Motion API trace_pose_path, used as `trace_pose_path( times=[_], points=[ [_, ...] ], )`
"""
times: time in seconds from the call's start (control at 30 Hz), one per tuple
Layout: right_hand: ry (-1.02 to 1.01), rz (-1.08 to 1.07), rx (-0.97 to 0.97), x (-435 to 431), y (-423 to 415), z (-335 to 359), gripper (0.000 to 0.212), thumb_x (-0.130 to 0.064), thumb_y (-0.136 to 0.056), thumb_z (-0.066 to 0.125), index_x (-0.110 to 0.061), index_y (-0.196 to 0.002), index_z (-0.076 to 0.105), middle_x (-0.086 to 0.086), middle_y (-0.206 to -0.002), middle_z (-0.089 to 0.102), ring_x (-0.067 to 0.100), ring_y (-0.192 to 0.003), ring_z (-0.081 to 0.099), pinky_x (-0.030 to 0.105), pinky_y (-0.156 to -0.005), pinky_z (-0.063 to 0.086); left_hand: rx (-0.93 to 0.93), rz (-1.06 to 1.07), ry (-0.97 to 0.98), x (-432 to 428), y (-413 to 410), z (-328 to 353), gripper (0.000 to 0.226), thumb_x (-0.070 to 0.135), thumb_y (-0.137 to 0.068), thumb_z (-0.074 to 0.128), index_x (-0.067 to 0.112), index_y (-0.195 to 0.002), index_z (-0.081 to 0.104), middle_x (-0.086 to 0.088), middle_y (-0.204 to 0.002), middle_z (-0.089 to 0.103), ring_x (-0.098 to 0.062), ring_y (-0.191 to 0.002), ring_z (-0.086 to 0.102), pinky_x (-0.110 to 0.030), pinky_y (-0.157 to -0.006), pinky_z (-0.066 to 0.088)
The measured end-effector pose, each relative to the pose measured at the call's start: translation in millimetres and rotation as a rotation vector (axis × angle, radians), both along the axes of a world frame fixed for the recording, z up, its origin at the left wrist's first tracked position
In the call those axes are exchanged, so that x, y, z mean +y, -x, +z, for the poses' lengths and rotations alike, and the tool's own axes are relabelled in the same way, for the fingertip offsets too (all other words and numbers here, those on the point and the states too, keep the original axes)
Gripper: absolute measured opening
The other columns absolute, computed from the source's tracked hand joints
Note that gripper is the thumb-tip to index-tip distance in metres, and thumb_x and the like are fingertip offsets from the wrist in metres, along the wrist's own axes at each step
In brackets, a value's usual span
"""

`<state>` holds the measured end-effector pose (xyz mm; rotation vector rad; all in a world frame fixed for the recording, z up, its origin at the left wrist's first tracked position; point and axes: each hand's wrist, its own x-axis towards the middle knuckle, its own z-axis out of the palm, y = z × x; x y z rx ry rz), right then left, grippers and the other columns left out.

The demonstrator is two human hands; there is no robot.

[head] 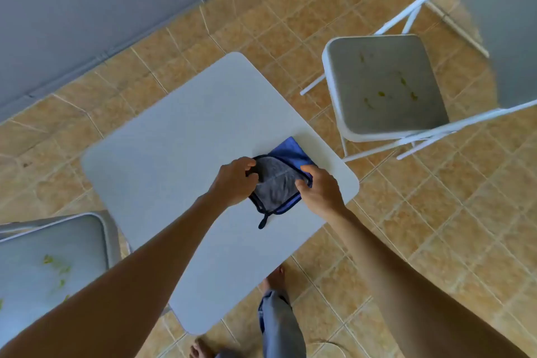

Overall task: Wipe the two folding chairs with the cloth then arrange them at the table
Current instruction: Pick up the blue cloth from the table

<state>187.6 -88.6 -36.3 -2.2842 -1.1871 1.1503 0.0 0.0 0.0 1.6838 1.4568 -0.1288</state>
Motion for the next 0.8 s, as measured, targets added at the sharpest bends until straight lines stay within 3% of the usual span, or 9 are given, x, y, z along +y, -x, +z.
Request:
trace_pose_path(
  times=[0.13, 0.23, 0.33, 0.47, 0.6, 0.7, 0.8],
  points=[
    [-0.012, 0.02, -0.051, 20, -11, -35, 0.052, -0.033, -0.095, 0.061, -0.019, -0.144, 0.051, 0.006, -0.141, 0.056, 0.027, -0.132, 0.05, 0.043, -0.107, 0.046, 0.077, 0.071, -0.063, 23, -26, -40, 0.057, 0.013, -0.088, 0.052, 0.014, -0.144, 0.043, -0.011, -0.141, 0.054, -0.031, -0.129, 0.049, -0.039, -0.1, 0.046],
    [-0.002, 0.092, -0.128, 24, -10, -59, 0.054, -0.034, -0.094, 0.065, -0.022, -0.145, 0.049, 0.01, -0.135, 0.052, 0.028, -0.125, 0.05, 0.043, -0.099, 0.05, 0.158, 0.055, -0.034, 28, -34, -77, 0.069, 0.012, -0.085, 0.056, 0.015, -0.149, 0.032, -0.013, -0.142, 0.05, -0.034, -0.131, 0.044, -0.045, -0.097, 0.048],
    [-0.051, 0.114, -0.21, 21, -11, -73, 0.037, -0.023, -0.098, 0.06, -0.024, -0.135, 0.058, 0.008, -0.123, 0.054, 0.026, -0.114, 0.055, 0.037, -0.085, 0.051, 0.192, 0.044, -0.061, 24, -30, -100, 0.07, 0.01, -0.082, 0.058, 0.023, -0.148, 0.036, -0.014, -0.131, 0.054, -0.035, -0.125, 0.046, -0.045, -0.089, 0.052],
    [-0.172, 0.071, -0.3, 7, -9, -82, 0.023, -0.014, -0.098, 0.057, -0.021, -0.119, 0.065, 0.005, -0.104, 0.061, 0.024, -0.098, 0.061, 0.039, -0.075, 0.057, 0.102, 0.138, -0.248, 4, -21, -110, 0.047, 0.001, -0.08, 0.053, 0.024, -0.12, 0.065, -0.01, -0.106, 0.06, -0.031, -0.106, 0.052, -0.036, -0.068, 0.048],
    [-0.127, 0.132, -0.295, 3, -5, -85, 0.048, -0.028, -0.093, 0.068, -0.028, -0.138, 0.054, 0.007, -0.114, 0.056, 0.025, -0.108, 0.053, 0.04, -0.078, 0.054, 0.019, 0.047, -0.415, -20, -20, -108, 0.037, -0.006, -0.077, 0.057, 0.022, -0.095, 0.072, -0.003, -0.091, 0.059, -0.025, -0.089, 0.051, -0.034, -0.059, 0.046],
    [-0.121, 0.144, -0.371, 7, -9, -83, 0.038, -0.026, -0.089, 0.072, -0.028, -0.126, 0.063, 0.005, -0.11, 0.054, 0.025, -0.104, 0.053, 0.043, -0.08, 0.056, -0.008, -0.2, -0.457, -39, -20, -106, 0.029, -0.002, -0.075, 0.067, 0.025, -0.083, 0.072, 0.003, -0.091, 0.059, -0.019, -0.086, 0.051, -0.029, -0.071, 0.045],
    [-0.125, 0.109, -0.423, 1, -22, -79, 0.026, -0.01, -0.088, 0.067, -0.025, -0.109, 0.071, 0.004, -0.107, 0.054, 0.027, -0.1, 0.055, 0.044, -0.079, 0.055, 0.022, -0.381, -0.259, -49, -17, -102, 0.018, 0.017, -0.081, 0.065, 0.03, -0.093, 0.069, 0.01, -0.097, 0.062, -0.013, -0.096, 0.055, -0.028, -0.089, 0.041]
  ],
)
